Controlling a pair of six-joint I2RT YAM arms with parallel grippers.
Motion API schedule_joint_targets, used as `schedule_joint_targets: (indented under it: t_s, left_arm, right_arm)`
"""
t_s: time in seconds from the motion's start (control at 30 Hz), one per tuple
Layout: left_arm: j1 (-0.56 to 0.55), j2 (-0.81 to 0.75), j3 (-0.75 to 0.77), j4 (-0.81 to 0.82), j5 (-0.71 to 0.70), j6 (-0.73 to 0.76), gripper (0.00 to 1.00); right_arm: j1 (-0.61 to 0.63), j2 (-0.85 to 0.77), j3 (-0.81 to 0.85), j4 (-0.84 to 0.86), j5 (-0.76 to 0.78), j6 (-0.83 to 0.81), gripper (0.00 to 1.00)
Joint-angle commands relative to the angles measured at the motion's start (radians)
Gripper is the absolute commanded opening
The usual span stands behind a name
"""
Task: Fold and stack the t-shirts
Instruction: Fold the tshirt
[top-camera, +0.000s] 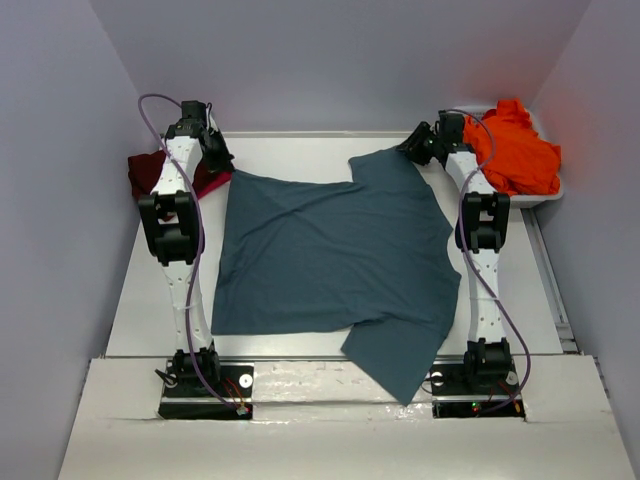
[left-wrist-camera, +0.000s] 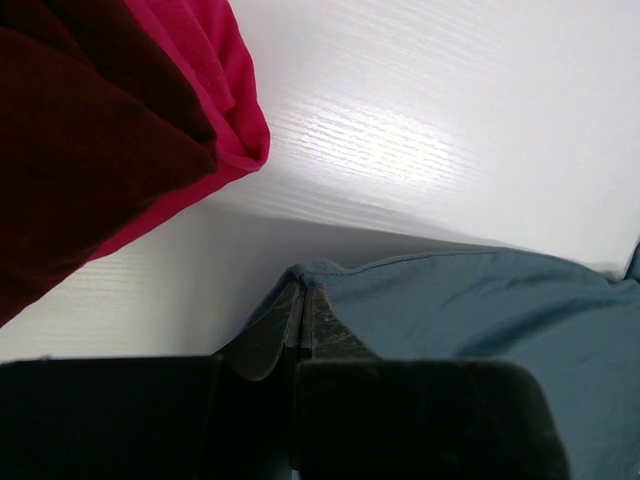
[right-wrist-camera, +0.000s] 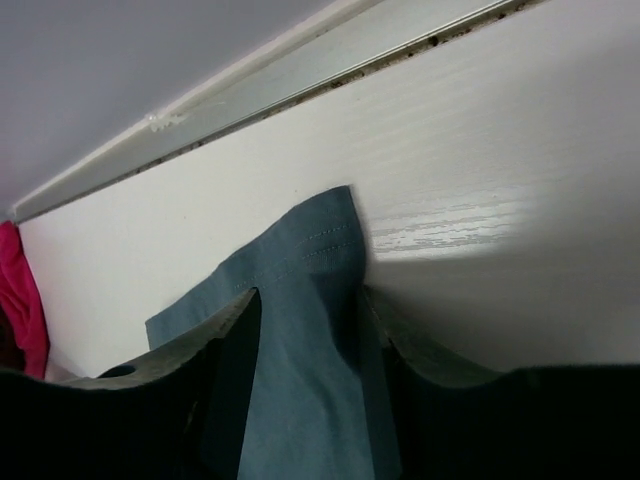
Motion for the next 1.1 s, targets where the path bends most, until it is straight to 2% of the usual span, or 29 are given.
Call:
schedule_joint_targets:
  t_s: [0.0,0.13,0.37,0.57,0.87,1.07]
  left_arm:
    - [0.000,-0.086,0.001,-0.004,0.009,0.009,0.06]
    - [0.000,-0.086,0.000,-0.006,0.010,0.011,0.06]
    - [0.000,-0.080,0.004,-0.007,0.010,0.011,0.06]
    - [0.000,-0.075,0.023,-0.004,-0.007,0.014,0.06]
    - [0.000,-0.060,0.040,-0.010,-0.040,0.015,0.06]
    - [0.000,-0.037,0.063,0.000,-0.044,0.009,0.06]
  right_arm:
    - [0.011,0.030,-0.045,-0.141,-0.018,-0.019,0.44]
    - [0.011,0.020,-0.042,-0.152,-0.013,-0.023,0.26]
    - [0.011,0.000,-0.045,-0.166,-0.004,-0.022,0.07]
    - [0.011,-0.040,-0.063,-0.181,0.023,-0.031,0.07]
    - [0.011,-0.219,-0.184,-0.164,0.080,-0.041,0.07]
    - [0.002,-0.265,-0.154,-0.207,0.095,-0.049,0.07]
